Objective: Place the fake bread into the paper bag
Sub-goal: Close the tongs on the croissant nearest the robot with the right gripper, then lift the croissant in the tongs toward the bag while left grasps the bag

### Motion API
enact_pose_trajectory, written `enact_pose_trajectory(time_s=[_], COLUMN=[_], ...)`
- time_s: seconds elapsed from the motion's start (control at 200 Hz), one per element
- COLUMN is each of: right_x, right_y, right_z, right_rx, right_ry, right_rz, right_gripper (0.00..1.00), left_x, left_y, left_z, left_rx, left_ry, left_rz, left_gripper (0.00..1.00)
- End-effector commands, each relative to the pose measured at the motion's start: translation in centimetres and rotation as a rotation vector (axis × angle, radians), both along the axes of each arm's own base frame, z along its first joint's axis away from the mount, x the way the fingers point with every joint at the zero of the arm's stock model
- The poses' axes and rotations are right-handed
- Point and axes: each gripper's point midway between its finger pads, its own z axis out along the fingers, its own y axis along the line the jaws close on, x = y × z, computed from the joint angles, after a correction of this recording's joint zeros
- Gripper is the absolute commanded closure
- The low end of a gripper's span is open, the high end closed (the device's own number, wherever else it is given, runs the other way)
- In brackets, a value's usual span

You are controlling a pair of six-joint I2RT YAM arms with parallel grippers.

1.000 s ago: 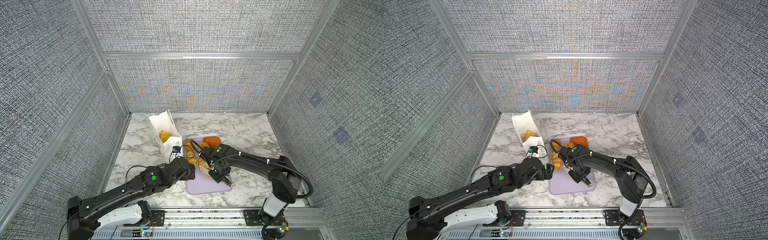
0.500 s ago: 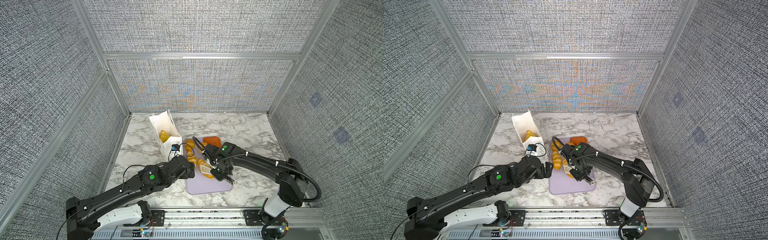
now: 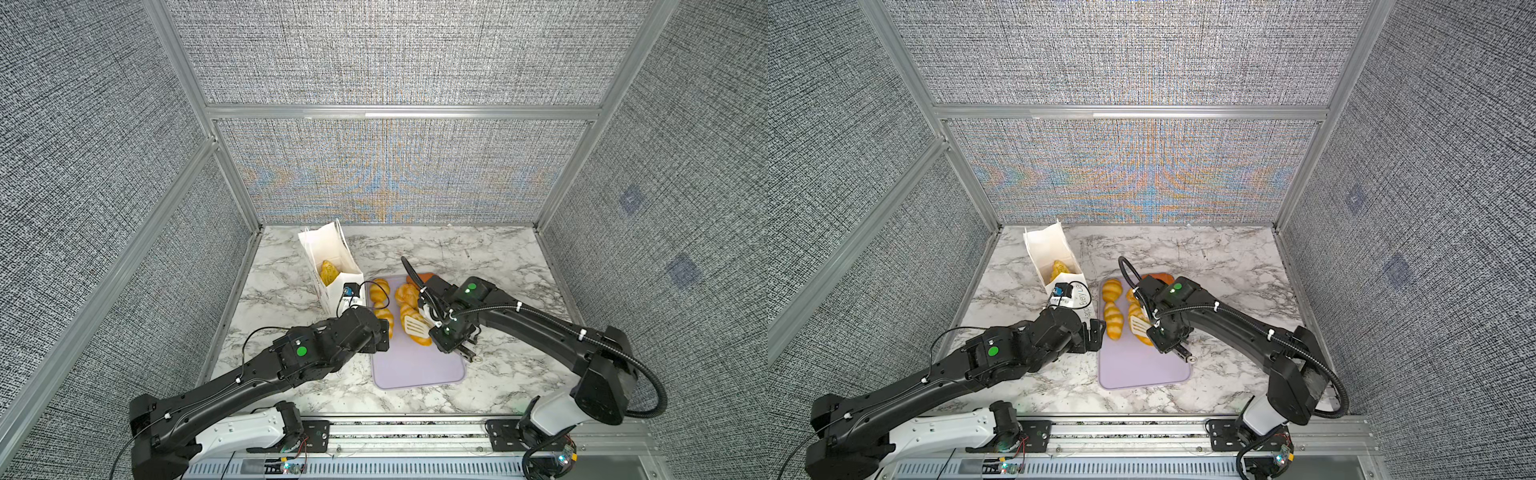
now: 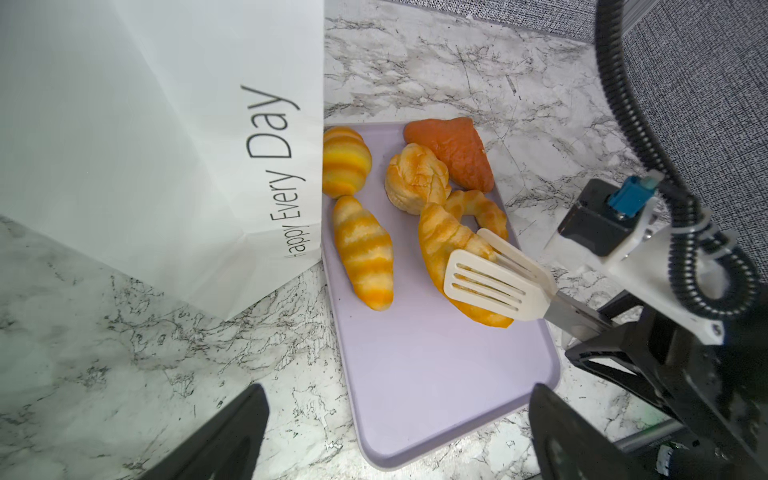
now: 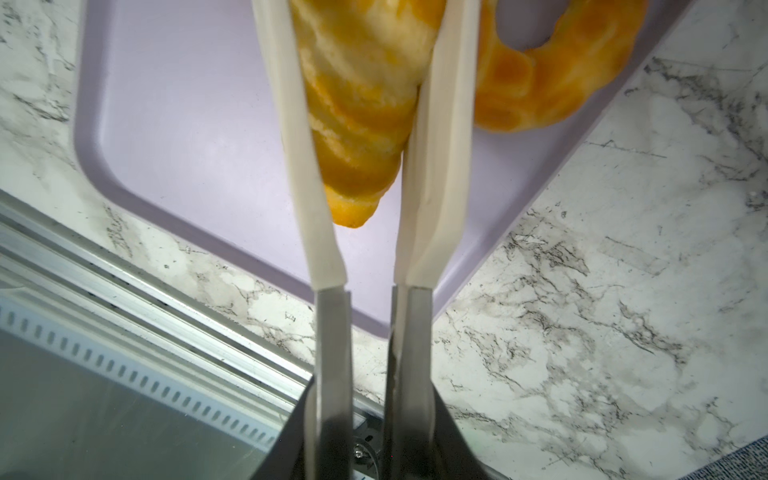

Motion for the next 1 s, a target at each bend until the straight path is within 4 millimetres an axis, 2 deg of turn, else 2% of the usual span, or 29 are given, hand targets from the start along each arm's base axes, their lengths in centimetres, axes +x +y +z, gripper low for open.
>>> enact_pose_trajectory(time_s=[0.0,0.4,0.816,0.996], right_x=[0.3,1.8,3.1,3.5], right_y=[0.3,1.8,3.9,4.6], right_z=[1.2,6.1,11.3,13.7], right_rx=[0.043,0.159,0.291,0.351], right_ry=[-0.019,-0.108,-0.196,-0.237], right_rz=[0.001,-0.002,0.015,0.020], right_gripper=[0.68,0.68,0.68,0.68], left_x=[0.2,1.0,1.6,1.6], left_y=[-0.3,-1.0,1.0,1.2], left_z=[0.7,3.6,8.0,9.7], left_rx=[0.025,0.019,0.035,0.027], left_ry=[-0.031,-0.104,-0.209,-0.231], left_rz=[-0.034,-0.060,-0.024,-0.021], left_gripper=[0.01,0.01,0.01,0.01])
